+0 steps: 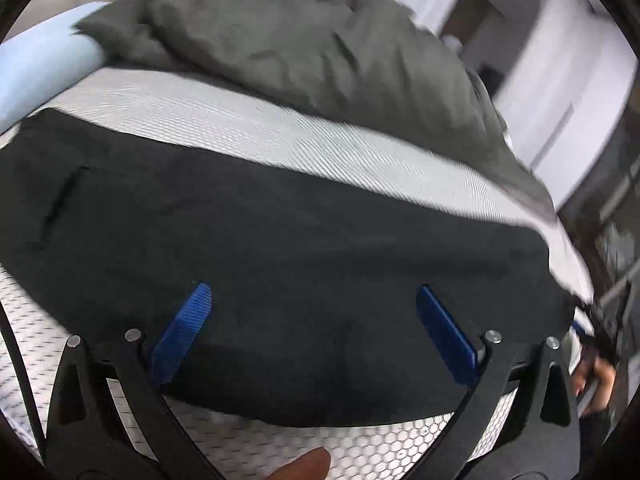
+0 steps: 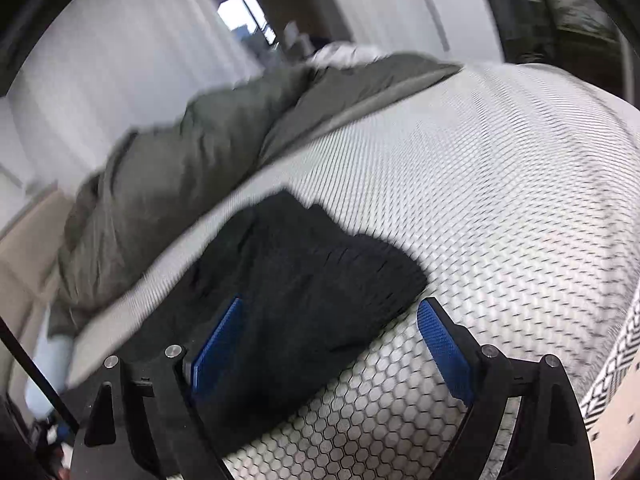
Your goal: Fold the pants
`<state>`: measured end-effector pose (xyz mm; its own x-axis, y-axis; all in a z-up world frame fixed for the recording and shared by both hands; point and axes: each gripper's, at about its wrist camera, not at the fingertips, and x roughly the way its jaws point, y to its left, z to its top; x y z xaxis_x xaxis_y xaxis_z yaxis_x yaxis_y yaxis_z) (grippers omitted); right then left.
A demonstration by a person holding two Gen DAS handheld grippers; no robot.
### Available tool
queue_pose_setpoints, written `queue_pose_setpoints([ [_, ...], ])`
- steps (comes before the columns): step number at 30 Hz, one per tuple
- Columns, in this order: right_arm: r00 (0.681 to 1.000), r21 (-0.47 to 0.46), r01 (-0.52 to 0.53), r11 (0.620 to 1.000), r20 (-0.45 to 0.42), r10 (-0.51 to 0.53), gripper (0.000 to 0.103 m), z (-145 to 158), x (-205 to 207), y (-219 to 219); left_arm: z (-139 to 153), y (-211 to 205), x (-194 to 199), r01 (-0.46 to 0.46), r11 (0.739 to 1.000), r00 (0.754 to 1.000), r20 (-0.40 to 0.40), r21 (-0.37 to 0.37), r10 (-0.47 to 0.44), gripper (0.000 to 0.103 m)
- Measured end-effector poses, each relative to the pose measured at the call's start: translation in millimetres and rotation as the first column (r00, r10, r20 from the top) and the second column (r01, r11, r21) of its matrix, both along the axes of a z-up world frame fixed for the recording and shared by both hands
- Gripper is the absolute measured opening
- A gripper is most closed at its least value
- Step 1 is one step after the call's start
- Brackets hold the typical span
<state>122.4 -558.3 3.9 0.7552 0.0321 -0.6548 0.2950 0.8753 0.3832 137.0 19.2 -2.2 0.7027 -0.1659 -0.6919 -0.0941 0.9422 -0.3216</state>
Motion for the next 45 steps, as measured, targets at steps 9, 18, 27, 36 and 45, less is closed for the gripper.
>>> queue_pose_setpoints([
  [9,1.0,0.207,0.0,0.978,-0.026,0.005,0.018,-17.4,-12.1,-24.3,-36.1,-26.6,-3.1,0.045,0.973,0.995,-0.093,0.227,-0.025,0.102],
  [18,0.992,0.034,0.097,0.995,0.078,-0.099,0.068,27.3,-30.7,-37.1,-20.8,-16.9,7.8,-0.005,0.996,0.996,-0.088,0.093,0.013,0.102],
  [27,0.972,-0.108,-0.223,0.969,-0.103,0.212,0.078,44.9,99.1,-21.7,-25.5,-40.4,47.7,0.039,0.995,0.992,-0.125,0.095,-0.027,0.102],
  [36,0.912,-0.148,-0.354,0.923,-0.275,0.305,0.055,10.8,202.5,13.2,-36.0,-46.3,61.2,0.066,0.986,0.987,-0.156,0.15,-0.043,0.102],
  [45,0.931,-0.252,-0.315,0.915,-0.271,0.246,0.042,16.0,213.5,22.2,-37.9,-48.0,60.7,0.098,0.982,0.986,-0.152,0.159,-0.074,0.102],
])
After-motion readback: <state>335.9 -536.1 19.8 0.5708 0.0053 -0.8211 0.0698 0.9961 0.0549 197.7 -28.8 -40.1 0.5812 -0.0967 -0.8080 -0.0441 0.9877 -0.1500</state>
